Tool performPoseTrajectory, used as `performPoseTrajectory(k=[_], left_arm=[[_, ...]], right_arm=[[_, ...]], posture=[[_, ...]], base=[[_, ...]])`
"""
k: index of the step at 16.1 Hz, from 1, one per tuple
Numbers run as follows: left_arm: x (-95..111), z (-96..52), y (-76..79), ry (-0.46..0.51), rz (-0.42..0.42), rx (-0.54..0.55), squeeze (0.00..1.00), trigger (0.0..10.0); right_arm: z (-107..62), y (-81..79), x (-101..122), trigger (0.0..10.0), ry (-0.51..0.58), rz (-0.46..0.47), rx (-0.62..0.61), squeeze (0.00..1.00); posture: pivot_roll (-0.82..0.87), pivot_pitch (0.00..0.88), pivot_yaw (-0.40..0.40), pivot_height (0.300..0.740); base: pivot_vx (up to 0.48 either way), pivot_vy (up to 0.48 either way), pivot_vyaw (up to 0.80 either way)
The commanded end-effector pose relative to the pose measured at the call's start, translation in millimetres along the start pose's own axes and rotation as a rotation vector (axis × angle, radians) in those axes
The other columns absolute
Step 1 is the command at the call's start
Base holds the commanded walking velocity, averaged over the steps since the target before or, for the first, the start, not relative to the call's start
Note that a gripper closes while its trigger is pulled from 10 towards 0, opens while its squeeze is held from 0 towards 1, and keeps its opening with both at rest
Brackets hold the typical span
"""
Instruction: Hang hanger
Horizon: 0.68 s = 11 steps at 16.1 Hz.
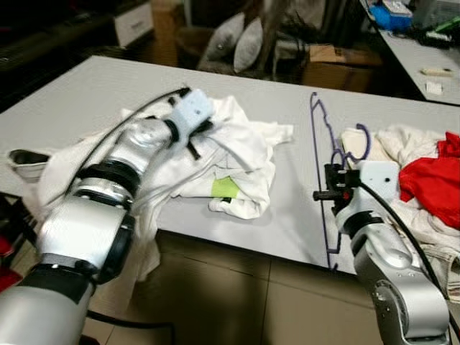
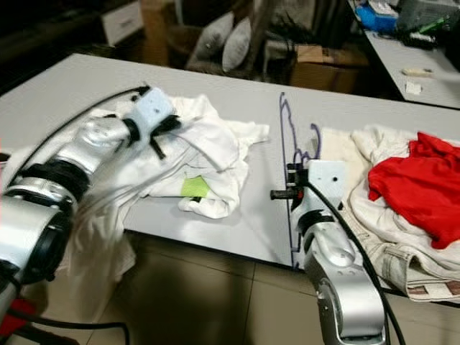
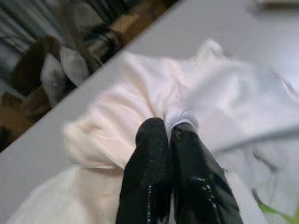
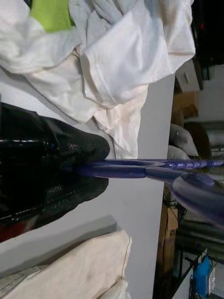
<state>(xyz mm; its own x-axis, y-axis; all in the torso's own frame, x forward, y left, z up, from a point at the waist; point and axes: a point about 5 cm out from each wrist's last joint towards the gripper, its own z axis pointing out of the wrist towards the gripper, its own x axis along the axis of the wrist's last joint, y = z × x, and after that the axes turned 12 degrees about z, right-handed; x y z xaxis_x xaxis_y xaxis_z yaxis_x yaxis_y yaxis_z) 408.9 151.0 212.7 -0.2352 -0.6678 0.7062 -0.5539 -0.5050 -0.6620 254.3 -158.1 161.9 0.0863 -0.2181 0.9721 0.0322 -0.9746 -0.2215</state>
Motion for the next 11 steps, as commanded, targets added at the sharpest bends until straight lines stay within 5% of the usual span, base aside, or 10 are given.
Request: performPoseTrajectory(k=[1,3,5,6,7,11], left_arm=[[19,-5.0,-22.0,0.073,-0.01,0.045,1.0,10.0],[34,-22.6,-51.0,0.235,-0.14,0.065,1.0,10.0],[37,-32.9,-60.1,0.319,-0.219,0.047,1.0,10.0],[36,-37.5,-58.2,0.384,-0.281,-0.01,0.44,10.0],[31,-41.1,-54.5,0.405,-0.316,-0.03,0.0,10.0],[5,-51.3,-33.6,0.313,-0.284,0.144,0.0,10.0]], right_arm=[[0.3,0.1,2,10.0,0.013,-0.007,0.001,0.0],[0.7,0.0,2,10.0,0.012,-0.005,0.004,0.0],[0.1,-0.2,1,10.0,0.013,-0.003,0.006,0.0],[-0.6,0.1,1,10.0,0.014,0.0,0.005,0.0],[-1.5,1.3,1,10.0,0.015,0.002,0.001,0.0],[-4.0,3.2,1,10.0,0.016,0.001,0.0,0.0]], posture=[[0.04,0.0,0.012,0.74],[0.04,0.0,0.012,0.74],[0.05,0.0,0.024,0.74],[0.05,0.0,0.025,0.74],[0.05,0.0,0.027,0.74],[0.04,0.0,0.027,0.74]], base=[[0.0,0.0,0.0],[0.0,0.0,0.0],[0.0,0.0,0.0],[0.0,0.0,0.0],[0.0,0.0,0.0],[0.0,0.0,0.0]])
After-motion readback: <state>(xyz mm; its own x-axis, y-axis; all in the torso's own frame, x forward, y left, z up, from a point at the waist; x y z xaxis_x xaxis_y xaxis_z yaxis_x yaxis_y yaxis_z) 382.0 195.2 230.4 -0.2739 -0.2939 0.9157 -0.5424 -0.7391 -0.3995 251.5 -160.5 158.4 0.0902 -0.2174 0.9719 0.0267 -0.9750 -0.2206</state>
